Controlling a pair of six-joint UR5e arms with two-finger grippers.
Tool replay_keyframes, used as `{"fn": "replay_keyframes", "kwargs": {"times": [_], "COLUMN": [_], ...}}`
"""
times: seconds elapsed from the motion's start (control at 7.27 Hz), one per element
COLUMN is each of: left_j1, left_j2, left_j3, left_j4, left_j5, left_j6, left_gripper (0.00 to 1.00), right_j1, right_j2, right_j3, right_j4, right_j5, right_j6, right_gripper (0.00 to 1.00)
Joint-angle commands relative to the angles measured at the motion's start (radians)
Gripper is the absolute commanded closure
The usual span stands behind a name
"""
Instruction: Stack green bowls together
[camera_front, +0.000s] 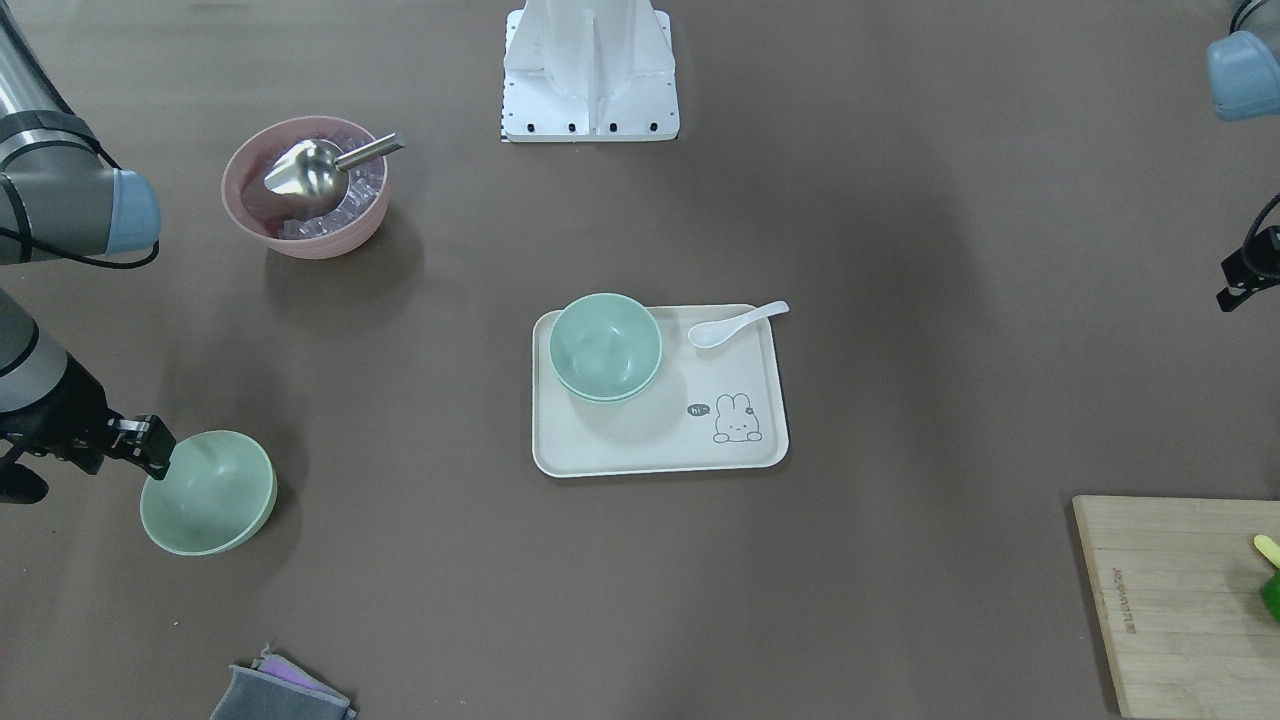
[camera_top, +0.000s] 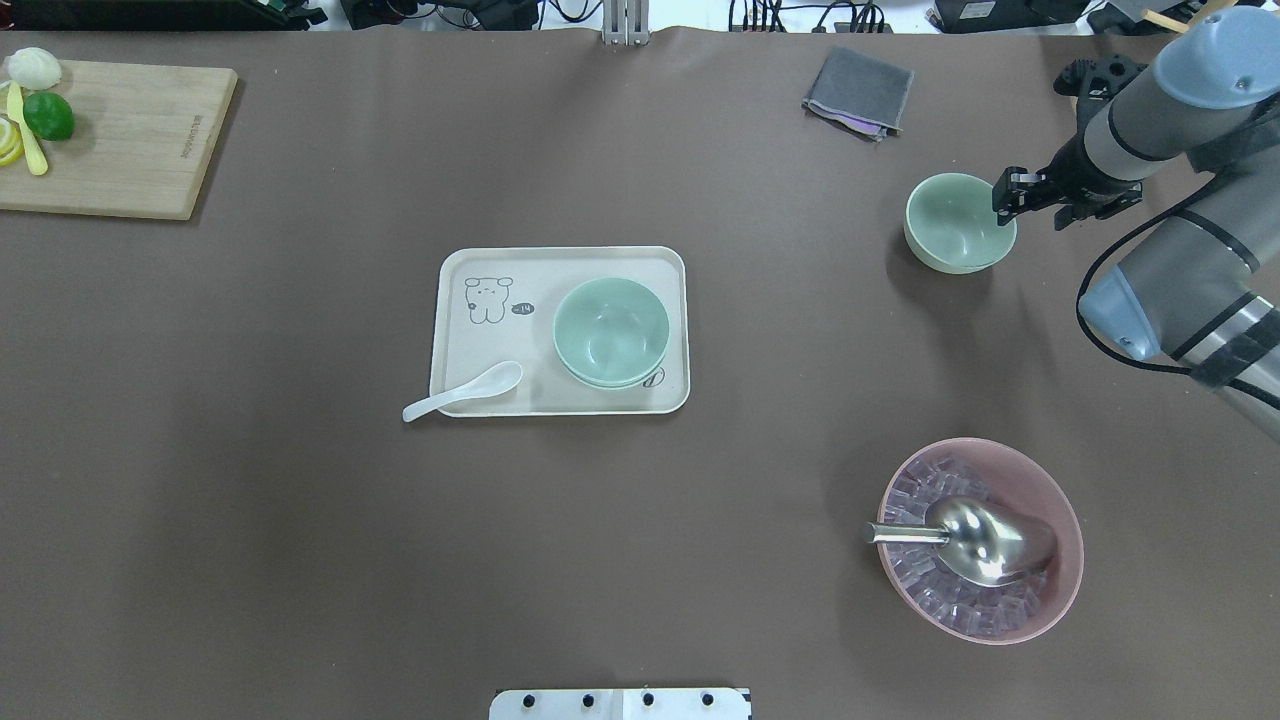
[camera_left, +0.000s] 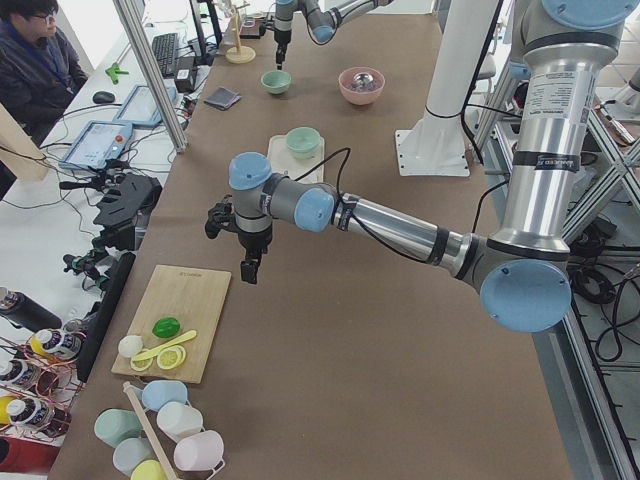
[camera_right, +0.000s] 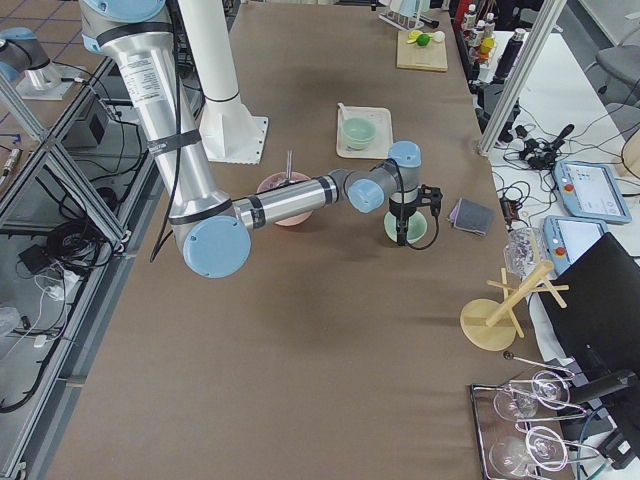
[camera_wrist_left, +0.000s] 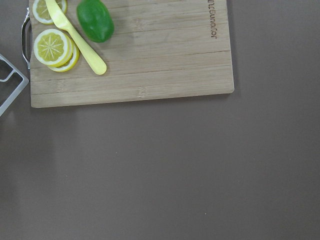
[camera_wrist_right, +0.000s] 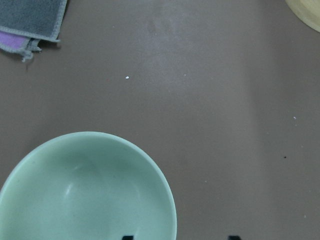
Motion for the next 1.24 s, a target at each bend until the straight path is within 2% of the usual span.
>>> {"fn": "replay_keyframes", "kwargs": {"times": [0.0, 0.83, 1.1], "left_j1": [0.001, 0.005, 0.005], "left_j2": [0.0, 0.0, 0.0], "left_j3": [0.003, 0.005, 0.006], "left_j4": [-0.001, -0.001, -0.001], "left_j5": [0.0, 0.002, 0.002], "left_j6": [0.0, 0.0, 0.0], "left_gripper": [0.02, 0.02, 0.02], "right_j1": [-0.01, -0.029, -0.03], "right_j2": [0.009, 0.007, 0.006], "right_j3": [-0.013, -0.036, -0.042], "right_j4": [0.006, 0.008, 0.008], "right_j5": [-0.001, -0.007, -0.007], "right_j6": [0.014, 0.014, 0.014], "right_gripper": [0.47, 0.48, 0.53]}}
